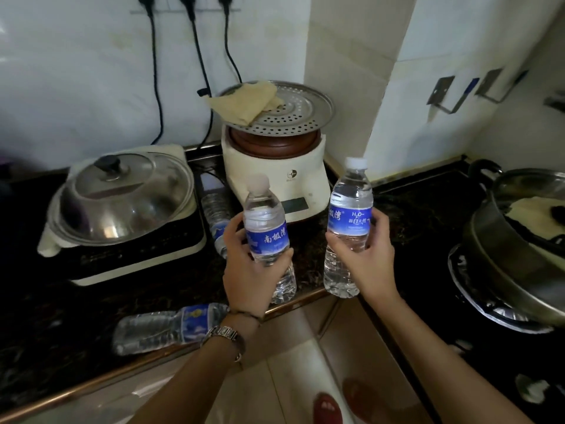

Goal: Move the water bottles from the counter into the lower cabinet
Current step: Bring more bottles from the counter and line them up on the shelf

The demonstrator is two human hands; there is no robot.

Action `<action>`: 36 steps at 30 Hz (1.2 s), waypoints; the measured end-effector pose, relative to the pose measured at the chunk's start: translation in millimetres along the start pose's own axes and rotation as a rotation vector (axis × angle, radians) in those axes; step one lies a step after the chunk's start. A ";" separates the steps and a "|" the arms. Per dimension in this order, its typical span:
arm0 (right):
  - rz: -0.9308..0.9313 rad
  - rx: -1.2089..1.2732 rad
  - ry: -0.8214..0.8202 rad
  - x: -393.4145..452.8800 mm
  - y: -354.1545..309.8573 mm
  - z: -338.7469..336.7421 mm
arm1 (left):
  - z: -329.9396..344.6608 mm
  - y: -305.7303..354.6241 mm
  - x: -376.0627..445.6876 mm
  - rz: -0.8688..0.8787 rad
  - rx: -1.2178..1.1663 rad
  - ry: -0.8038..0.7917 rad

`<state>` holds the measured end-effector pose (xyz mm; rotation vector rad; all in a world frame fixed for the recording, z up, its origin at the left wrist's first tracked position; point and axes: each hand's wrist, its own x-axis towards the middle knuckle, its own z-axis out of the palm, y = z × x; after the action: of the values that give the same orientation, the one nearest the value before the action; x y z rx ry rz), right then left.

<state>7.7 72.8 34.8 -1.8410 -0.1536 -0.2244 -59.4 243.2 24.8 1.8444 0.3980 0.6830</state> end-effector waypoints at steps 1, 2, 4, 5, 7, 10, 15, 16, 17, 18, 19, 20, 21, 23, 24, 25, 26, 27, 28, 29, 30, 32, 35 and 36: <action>-0.010 -0.006 -0.011 -7.1 -6.5 2.5 | -9.2 1.8 -4.4 0.003 -0.005 0.014; -0.019 -0.009 -0.021 -13.9 -12.3 5.4 | -17.9 3.1 -8.9 0.001 -0.012 0.027; -0.036 -0.002 -0.048 -25.4 -23.8 11.7 | -34.9 7.0 -17.2 -0.001 -0.019 0.058; -0.042 0.000 -0.070 -30.5 -29.5 14.9 | -43.3 9.3 -20.9 0.002 -0.017 0.075; -0.061 -0.001 -0.121 -39.4 -39.5 20.9 | -58.5 14.1 -28.3 0.015 -0.015 0.110; -0.095 -0.002 -0.205 -51.7 -50.8 29.7 | -79.1 16.4 -41.5 0.024 -0.008 0.180; -0.130 0.045 -0.347 -74.9 -68.5 43.3 | -111.7 17.1 -77.2 0.035 0.062 0.279; -0.130 0.060 -0.368 -80.6 -70.6 46.0 | -117.7 17.8 -86.4 0.022 0.077 0.300; -0.126 0.079 -0.391 -87.2 -72.6 48.5 | -123.5 18.4 -96.2 0.001 0.078 0.319; -0.114 0.101 -0.416 -94.3 -73.3 51.2 | -129.4 18.3 -106.5 -0.022 0.068 0.335; -0.094 0.123 -0.444 -102.0 -74.4 54.0 | -135.2 17.9 -116.7 -0.039 0.058 0.353; -0.074 0.138 -0.473 -110.0 -75.3 57.4 | -141.6 16.1 -126.8 -0.052 0.059 0.370; -0.056 0.152 -0.502 -118.3 -76.3 60.8 | -148.1 14.2 -136.9 -0.060 0.071 0.384; -0.038 0.165 -0.564 -137.0 -78.4 67.1 | -161.6 9.9 -157.9 -0.071 0.128 0.420; -0.031 0.164 -0.591 -146.6 -78.0 70.8 | -168.4 7.6 -168.2 -0.082 0.162 0.443; -0.020 0.166 -0.615 -157.2 -78.8 73.5 | -175.1 6.0 -178.3 -0.100 0.181 0.465; -0.014 0.165 -0.635 -167.4 -77.7 77.0 | -182.2 4.3 -188.0 -0.121 0.181 0.488; -0.015 0.164 -0.652 -177.9 -77.9 80.4 | -189.2 2.8 -196.8 -0.140 0.175 0.510; -0.026 0.156 -0.669 -187.8 -78.2 84.2 | -196.1 1.9 -205.2 -0.160 0.169 0.531; -0.040 0.152 -0.692 -197.3 -80.6 88.1 | -203.1 1.6 -212.7 -0.177 0.168 0.553; -0.056 0.147 -0.717 -205.9 -82.2 93.0 | -210.3 -0.2 -219.3 -0.192 0.170 0.577; -0.072 0.161 -0.769 -221.8 -86.6 103.4 | -225.6 -4.1 -230.6 -0.218 0.176 0.633; -0.105 0.167 -0.835 -245.7 -96.8 122.8 | -252.0 -10.6 -243.9 -0.249 0.190 0.693; -0.109 0.163 -0.852 -253.7 -99.5 131.4 | -261.7 -14.0 -247.9 -0.257 0.190 0.705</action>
<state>-251.2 229.4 33.7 -1.6605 -0.8353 0.5003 -415.4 300.4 13.5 1.6361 1.1699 1.1346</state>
